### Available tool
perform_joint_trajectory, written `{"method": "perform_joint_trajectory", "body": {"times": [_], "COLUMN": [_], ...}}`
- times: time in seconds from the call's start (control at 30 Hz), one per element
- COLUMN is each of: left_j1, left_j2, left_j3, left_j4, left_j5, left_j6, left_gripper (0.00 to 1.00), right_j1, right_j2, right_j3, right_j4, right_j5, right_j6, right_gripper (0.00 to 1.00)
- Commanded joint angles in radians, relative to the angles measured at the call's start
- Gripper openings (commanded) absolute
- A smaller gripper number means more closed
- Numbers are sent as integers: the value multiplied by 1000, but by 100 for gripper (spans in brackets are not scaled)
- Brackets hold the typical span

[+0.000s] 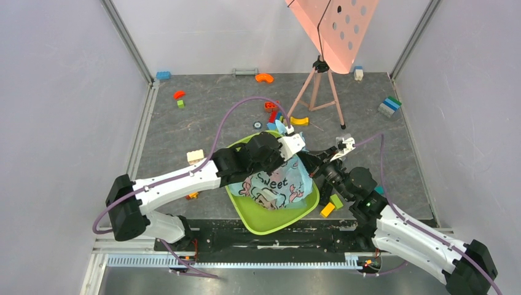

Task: Take the fake fruits out of the plastic bag
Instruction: Untie the plastic bag from the bin, then adjust the plastic bag in the bin.

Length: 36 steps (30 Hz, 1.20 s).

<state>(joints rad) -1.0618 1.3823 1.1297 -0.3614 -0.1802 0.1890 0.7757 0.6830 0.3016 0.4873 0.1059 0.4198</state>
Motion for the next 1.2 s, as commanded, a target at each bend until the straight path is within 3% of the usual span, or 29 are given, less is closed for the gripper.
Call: {"method": "perform_joint_trajectory", "body": {"times": [0.0,0.33,0.7,0.83,1.0,1.17], "left_j1": [-3,-2,-2,-2,-1,-1], "left_j2": [-43,-250,-575,-612,-595,-595], "left_j3": [34,-27,-256,-282,-275,-275], "left_j4": [30,62,274,288,268,272], "left_j5": [-25,-82,-79,-28,4,20], "left_j6": [10,-78,-222,-223,-218,-215], "left_gripper": [31,13,4,4,2,2], "right_j1": [-1,-1,-1,-1,-2,-1], "right_j2": [-24,-89,-121,-136,-114,-4], "right_j3": [48,-6,-46,-61,-5,182], "right_j4": [1,77,118,171,181,4], "right_j5": [21,67,17,-77,-192,-226], "right_j6": [-12,20,-35,-129,-291,-475], "right_gripper": [2,2,6,21,68,84]}}
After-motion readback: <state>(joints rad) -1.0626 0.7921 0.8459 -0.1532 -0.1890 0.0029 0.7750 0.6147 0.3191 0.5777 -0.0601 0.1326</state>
